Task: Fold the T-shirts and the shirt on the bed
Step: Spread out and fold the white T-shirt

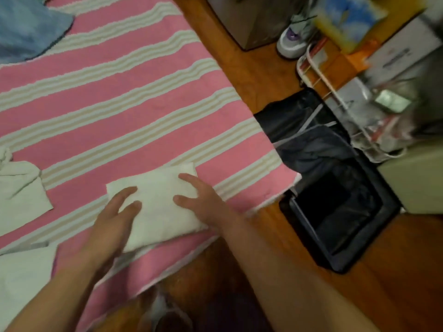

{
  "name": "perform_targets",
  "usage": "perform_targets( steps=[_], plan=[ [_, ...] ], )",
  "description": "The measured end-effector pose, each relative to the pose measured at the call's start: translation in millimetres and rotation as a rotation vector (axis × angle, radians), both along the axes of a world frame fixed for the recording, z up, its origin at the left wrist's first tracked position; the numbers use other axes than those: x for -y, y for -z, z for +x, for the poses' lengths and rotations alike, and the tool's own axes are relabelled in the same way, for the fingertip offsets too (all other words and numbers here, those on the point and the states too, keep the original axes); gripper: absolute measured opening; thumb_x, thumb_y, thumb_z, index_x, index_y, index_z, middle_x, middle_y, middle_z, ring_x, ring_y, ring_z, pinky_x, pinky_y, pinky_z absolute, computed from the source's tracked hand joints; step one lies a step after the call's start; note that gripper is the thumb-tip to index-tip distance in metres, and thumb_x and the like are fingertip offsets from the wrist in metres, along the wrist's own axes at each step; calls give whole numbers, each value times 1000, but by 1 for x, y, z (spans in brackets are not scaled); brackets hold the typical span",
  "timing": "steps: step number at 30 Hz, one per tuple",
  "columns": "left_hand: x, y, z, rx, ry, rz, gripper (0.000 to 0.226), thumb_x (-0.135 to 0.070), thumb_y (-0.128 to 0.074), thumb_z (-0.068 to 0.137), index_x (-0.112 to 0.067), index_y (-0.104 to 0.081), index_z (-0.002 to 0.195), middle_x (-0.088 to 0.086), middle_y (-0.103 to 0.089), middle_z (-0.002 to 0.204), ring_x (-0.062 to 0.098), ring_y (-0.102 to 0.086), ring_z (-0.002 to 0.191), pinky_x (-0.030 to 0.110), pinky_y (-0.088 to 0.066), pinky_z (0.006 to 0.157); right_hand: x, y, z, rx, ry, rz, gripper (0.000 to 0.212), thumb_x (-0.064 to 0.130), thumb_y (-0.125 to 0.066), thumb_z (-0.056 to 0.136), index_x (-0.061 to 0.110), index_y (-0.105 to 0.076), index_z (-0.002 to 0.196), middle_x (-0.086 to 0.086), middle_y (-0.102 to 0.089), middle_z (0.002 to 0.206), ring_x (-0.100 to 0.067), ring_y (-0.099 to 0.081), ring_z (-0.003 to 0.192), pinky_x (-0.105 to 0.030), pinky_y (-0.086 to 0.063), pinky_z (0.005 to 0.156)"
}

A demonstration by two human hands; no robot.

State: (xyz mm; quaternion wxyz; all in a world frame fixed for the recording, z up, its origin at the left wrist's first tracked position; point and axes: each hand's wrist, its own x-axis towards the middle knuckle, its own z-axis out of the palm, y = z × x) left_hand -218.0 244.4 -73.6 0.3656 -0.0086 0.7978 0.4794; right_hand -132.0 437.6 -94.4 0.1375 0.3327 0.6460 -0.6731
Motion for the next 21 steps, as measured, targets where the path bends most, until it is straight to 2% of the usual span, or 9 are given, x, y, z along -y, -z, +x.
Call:
perform_targets(
  steps=[3,6,8,10,12,14,18,20,21],
  plan=[
    [-83,-12,58,-30,183,52,30,-26,-57,103,-41,-60,128,-8,-58,128,-2,-57,95,19,-45,72,-57,-1,103,-7,244,-24,51,27,-72,92,45,-53,136,7,-50,141,-14,-55,120,-36,-54,99],
    [-184,6,143,-65,430,60,33,-27,-63,100,-47,-57,124,-16,-58,122,-12,-55,86,8,-40,69,-142,13,222,14,350,97,52,33,-73,91,51,-50,135,11,-47,143,-16,-53,126,-39,-54,100],
    [-255,35,211,9,505,68,30,-21,-63,99,-42,-58,119,-9,-62,104,-1,-58,67,10,-42,55,-212,36,298,102,332,222,51,37,-72,91,55,-49,133,13,-45,144,-16,-49,129,-41,-48,107],
    [-323,81,283,219,515,75,30,-12,-64,98,-35,-63,116,-3,-64,101,6,-63,67,19,-51,53,-277,77,380,242,280,316,53,41,-68,93,53,-44,139,11,-38,149,-17,-43,132,-41,-40,112],
    [-385,141,351,374,565,44,35,-12,-68,91,-42,-66,110,7,-68,109,30,-71,89,42,-63,73,-340,121,455,336,216,358,57,39,-66,95,50,-39,143,11,-32,153,-18,-38,136,-38,-37,113],
    [-437,208,413,436,662,17,41,-7,-67,89,-44,-67,107,15,-70,111,43,-68,100,58,-58,87,-391,174,527,407,162,368,62,30,-65,97,45,-34,148,11,-29,152,-18,-37,136,-35,-39,111],
    [-515,308,507,470,698,33,48,7,-56,93,-26,-58,128,11,-67,106,20,-64,84,22,-53,60,-472,273,609,508,0,472,63,4,-49,100,30,-28,154,2,-27,158,-20,-31,143,-28,-25,118],
    [-542,339,542,494,639,76,52,8,-50,94,-32,-58,126,10,-66,117,21,-65,97,22,-53,67,-513,307,621,511,56,589,60,-3,-43,97,28,-36,148,2,-35,149,-18,-40,131,-20,-29,106],
    [-557,352,555,517,611,94,55,9,-47,94,-35,-58,126,9,-66,121,22,-65,103,25,-55,75,-534,321,623,492,78,650,61,-5,-43,94,29,-40,144,-2,-41,146,-21,-46,125,-24,-36,104]
  ],
)
